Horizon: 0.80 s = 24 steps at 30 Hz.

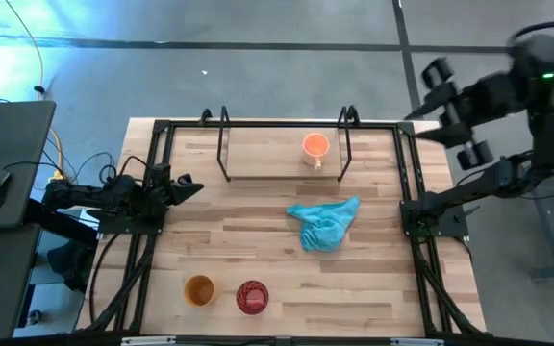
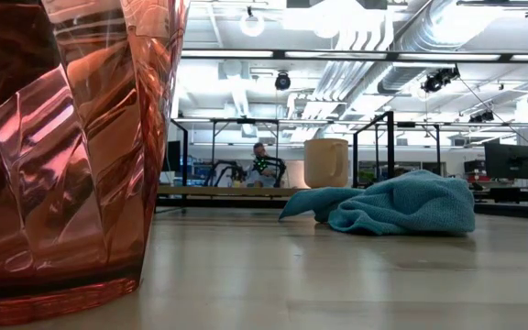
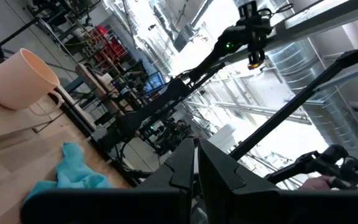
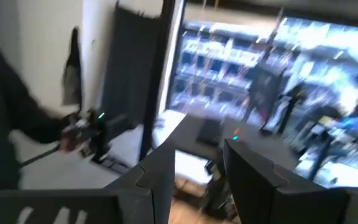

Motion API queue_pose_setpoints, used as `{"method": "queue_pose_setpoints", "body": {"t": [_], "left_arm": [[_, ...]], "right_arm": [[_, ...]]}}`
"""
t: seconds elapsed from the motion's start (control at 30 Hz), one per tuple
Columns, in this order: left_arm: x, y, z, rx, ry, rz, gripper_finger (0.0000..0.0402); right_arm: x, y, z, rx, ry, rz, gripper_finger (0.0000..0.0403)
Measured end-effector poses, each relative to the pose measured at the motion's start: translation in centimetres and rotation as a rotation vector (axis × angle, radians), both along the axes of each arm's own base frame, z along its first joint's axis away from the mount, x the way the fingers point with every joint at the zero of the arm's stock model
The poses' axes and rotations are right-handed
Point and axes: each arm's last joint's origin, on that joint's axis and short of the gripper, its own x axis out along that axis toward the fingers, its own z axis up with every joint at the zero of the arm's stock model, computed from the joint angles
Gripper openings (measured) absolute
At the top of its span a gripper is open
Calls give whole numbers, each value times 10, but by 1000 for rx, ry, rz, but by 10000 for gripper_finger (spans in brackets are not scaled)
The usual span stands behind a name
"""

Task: Stack small to large cups/mugs on shelf
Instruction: Put the red cup on the shelf

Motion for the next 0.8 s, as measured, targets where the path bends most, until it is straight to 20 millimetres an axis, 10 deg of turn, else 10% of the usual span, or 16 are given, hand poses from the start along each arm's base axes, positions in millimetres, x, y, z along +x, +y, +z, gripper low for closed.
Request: {"method": "queue_pose_setpoints", "body": {"t": [0.8], "left_arm": [[1, -2, 0, 25, 2, -77, 12]], "right_arm": [[24, 0, -126, 145, -111, -79, 130]]}}
